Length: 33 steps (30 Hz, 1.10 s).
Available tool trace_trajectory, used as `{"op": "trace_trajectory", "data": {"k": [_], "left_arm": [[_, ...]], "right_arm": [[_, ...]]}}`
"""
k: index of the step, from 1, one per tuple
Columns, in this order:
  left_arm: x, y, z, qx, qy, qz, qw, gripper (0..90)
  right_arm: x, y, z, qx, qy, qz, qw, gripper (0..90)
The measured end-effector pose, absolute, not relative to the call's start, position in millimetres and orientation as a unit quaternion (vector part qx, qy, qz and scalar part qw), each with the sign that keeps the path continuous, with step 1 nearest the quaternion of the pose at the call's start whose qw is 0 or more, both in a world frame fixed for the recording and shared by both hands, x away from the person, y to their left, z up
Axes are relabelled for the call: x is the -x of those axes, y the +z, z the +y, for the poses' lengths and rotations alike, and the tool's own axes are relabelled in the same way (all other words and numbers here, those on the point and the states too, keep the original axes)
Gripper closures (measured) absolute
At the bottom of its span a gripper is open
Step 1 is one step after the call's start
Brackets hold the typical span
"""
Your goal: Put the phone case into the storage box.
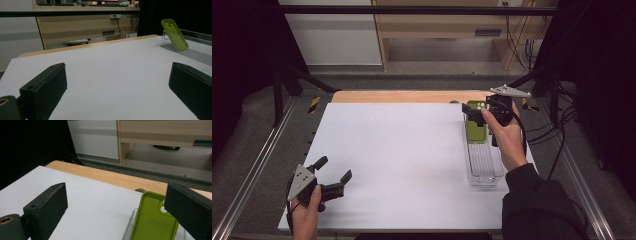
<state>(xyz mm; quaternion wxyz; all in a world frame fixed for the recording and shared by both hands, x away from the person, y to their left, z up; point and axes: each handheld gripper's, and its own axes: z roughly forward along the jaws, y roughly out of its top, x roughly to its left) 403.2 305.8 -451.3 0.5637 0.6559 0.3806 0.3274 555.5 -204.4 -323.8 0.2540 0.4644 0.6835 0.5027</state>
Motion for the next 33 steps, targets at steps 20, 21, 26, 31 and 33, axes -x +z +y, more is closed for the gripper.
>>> {"op": "trace_trajectory", "data": {"k": [20,21,26,31,33], "left_arm": [[-403.1,-451.2,305.3,-0.657,0.328,0.379,0.563,1.1],[-403.1,-451.3,305.3,-0.657,0.328,0.379,0.563,1.0],[-403.2,-451.4,304.9,-0.657,0.328,0.379,0.563,1.1],[-403.1,-451.3,305.0,-0.657,0.328,0.379,0.563,1.1],[-403.1,-451.3,305.0,-0.657,0.328,0.379,0.563,1.1]], "right_arm": [[-547.0,-336.4,-202.7,-0.461,0.506,0.682,0.256,5.7],[-546.3,-337.0,-202.8,-0.461,0.507,0.682,0.257,5.7],[-543.0,-339.4,-203.7,-0.459,0.507,0.682,0.259,5.7],[-540.6,-340.8,-204.3,-0.458,0.509,0.681,0.26,5.7],[-539.4,-341.4,-204.6,-0.458,0.51,0.68,0.259,5.7]]}}
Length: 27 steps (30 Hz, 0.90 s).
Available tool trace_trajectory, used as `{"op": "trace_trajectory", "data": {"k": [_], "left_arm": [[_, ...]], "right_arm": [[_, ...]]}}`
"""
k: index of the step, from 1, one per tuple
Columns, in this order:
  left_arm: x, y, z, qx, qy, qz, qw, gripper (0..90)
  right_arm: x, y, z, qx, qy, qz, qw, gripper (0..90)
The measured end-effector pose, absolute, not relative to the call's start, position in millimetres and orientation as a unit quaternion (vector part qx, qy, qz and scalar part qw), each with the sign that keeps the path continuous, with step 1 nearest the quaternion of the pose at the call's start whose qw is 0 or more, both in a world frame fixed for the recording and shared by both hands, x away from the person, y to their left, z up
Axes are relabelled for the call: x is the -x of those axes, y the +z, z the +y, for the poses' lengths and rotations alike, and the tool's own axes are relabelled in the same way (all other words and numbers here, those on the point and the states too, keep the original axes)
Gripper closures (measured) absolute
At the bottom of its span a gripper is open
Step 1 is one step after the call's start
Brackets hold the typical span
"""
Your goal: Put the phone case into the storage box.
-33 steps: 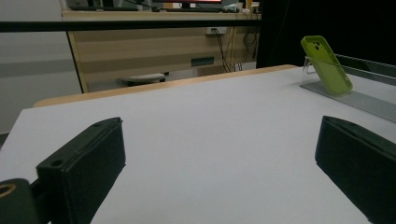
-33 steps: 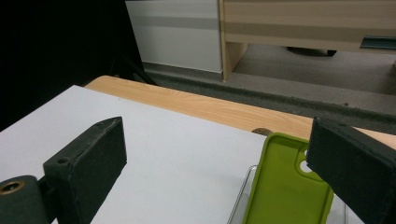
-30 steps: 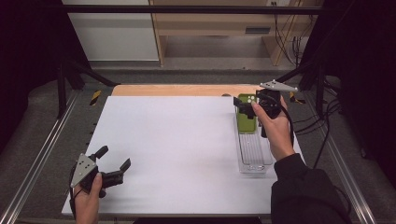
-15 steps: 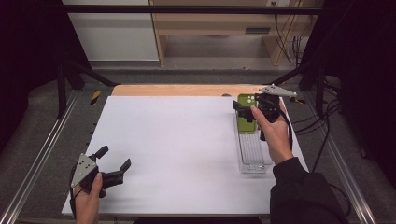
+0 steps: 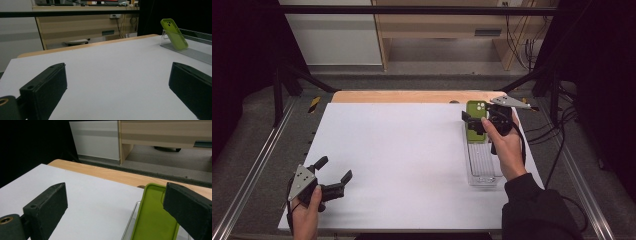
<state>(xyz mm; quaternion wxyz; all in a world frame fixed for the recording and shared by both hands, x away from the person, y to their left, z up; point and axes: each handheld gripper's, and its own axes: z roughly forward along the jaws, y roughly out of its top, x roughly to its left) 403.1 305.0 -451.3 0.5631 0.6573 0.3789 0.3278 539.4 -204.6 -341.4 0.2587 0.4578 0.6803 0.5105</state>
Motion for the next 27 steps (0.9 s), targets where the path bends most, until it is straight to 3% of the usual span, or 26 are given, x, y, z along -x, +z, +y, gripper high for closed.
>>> {"op": "trace_trajectory", "data": {"k": [27], "left_arm": [[-403.1,-451.3,304.3,-0.658,0.327,0.378,0.563,1.1]], "right_arm": [[-524.4,-343.3,-206.5,-0.452,0.518,0.677,0.263,5.6]]}}
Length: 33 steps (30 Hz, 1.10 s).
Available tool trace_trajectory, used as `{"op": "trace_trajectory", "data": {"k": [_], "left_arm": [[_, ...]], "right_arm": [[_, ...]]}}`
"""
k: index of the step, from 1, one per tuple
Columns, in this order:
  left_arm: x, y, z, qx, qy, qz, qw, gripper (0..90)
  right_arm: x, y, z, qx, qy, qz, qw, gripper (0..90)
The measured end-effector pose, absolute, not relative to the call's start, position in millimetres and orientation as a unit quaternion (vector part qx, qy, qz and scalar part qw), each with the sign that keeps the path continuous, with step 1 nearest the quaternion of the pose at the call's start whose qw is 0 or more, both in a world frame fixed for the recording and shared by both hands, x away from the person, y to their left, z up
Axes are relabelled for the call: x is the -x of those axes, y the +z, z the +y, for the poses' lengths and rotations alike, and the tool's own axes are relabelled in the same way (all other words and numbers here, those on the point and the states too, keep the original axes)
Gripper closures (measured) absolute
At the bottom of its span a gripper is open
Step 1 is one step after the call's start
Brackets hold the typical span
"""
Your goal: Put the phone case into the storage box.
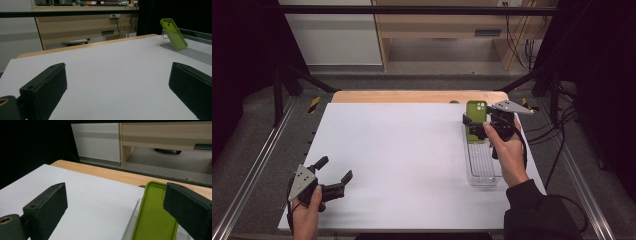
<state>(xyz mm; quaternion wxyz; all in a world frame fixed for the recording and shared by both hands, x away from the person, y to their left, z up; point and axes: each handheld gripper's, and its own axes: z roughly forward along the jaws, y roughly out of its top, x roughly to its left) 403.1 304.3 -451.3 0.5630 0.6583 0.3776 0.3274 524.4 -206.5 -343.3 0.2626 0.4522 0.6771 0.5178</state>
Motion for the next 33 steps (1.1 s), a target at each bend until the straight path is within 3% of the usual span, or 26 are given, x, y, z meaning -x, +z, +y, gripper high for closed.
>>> {"op": "trace_trajectory", "data": {"k": [33], "left_arm": [[-402.5,-450.9,303.1,-0.66,0.327,0.375,0.563,1.1]], "right_arm": [[-502.8,-348.9,-233.7,-0.456,0.526,0.663,0.277,5.6]]}}
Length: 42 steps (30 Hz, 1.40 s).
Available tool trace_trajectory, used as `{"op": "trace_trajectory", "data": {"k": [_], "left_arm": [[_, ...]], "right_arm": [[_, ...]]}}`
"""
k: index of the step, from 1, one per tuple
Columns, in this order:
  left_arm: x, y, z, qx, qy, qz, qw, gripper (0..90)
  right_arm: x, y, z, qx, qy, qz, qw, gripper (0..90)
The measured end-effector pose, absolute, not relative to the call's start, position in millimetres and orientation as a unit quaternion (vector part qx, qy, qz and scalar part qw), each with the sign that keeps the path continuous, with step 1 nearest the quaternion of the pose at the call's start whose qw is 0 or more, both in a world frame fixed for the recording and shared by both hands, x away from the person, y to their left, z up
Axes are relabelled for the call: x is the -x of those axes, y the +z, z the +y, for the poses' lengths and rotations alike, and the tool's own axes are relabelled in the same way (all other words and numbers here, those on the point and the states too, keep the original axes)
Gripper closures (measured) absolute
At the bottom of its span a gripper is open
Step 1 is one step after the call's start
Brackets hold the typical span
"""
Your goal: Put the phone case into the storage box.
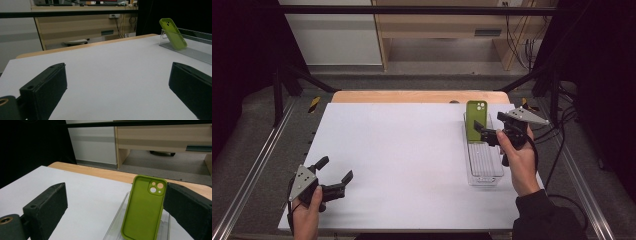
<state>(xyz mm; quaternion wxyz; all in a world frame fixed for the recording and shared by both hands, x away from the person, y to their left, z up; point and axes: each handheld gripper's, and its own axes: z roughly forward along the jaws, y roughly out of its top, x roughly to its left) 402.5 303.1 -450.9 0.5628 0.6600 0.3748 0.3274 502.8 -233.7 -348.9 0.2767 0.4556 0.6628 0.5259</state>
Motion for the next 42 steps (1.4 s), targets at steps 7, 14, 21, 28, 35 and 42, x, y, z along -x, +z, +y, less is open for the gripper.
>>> {"op": "trace_trajectory", "data": {"k": [7,14,21,28,35,42], "left_arm": [[-402.3,-450.9,302.9,-0.66,0.328,0.376,0.562,1.1],[-402.2,-451.0,302.7,-0.66,0.327,0.376,0.562,1.1],[-402.1,-451.0,302.6,-0.66,0.328,0.376,0.562,1.0],[-402.1,-451.1,302.3,-0.66,0.327,0.375,0.562,1.0],[-401.9,-451.0,301.8,-0.661,0.327,0.375,0.562,1.1],[-401.8,-451.1,301.6,-0.661,0.327,0.375,0.563,1.1]], "right_arm": [[-498.3,-347.0,-239.8,-0.455,0.528,0.659,0.282,5.4],[-493.5,-347.2,-247.1,-0.456,0.529,0.656,0.286,5.1],[-488.7,-349.8,-256.2,-0.456,0.531,0.652,0.291,5.0],[-482.8,-351.0,-264.2,-0.453,0.536,0.647,0.299,5.1],[-476.6,-355.9,-269.9,-0.442,0.545,0.643,0.309,5.1],[-470.1,-362.6,-274.3,-0.424,0.552,0.635,0.335,5.0]]}}
